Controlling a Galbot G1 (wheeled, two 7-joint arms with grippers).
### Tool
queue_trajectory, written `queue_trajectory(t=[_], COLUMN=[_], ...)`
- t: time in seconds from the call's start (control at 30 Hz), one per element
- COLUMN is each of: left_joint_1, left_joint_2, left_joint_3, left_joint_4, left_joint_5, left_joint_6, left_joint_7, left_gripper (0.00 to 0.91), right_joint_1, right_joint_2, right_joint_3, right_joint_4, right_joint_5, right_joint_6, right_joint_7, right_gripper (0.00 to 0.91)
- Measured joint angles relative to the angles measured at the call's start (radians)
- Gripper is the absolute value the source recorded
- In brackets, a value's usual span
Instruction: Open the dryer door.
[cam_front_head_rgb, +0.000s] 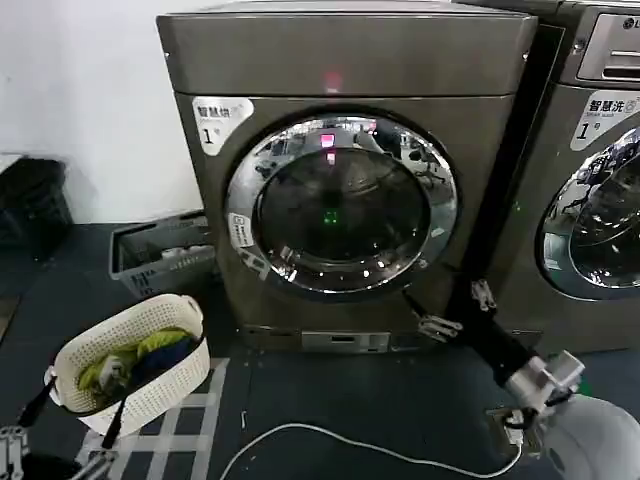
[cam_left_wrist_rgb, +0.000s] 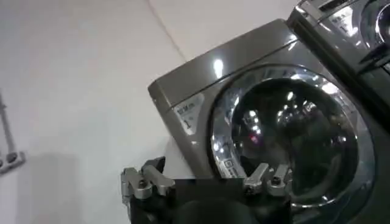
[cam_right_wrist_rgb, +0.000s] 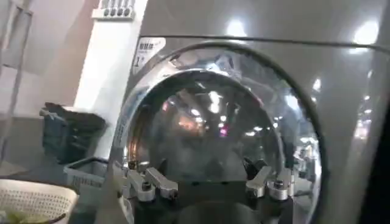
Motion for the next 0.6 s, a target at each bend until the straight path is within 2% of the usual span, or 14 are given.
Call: queue_trajectory(t=[0.27,0.6], left_joint_1=[0.012,0.013], left_joint_2=[-0.031,-0.061], left_joint_3=[-0.012,-0.011], left_joint_4=[-0.021,-0.029], left_joint_5=[0.014,0.036], left_joint_6=[-0.002,-0.004], left_joint_7=[0.000,0.000], left_gripper=[0.907,0.907], right_joint_1=[0.155,0.308], right_joint_2=[0.019,0.067], right_joint_3=[-0.128,-0.256], right_joint_4=[-0.099,-0.222], right_joint_5=[0.028,0.024], right_joint_6=[0.007,0.017], right_joint_7=[-0.019,-0.023], right_gripper=[0.907,0.907])
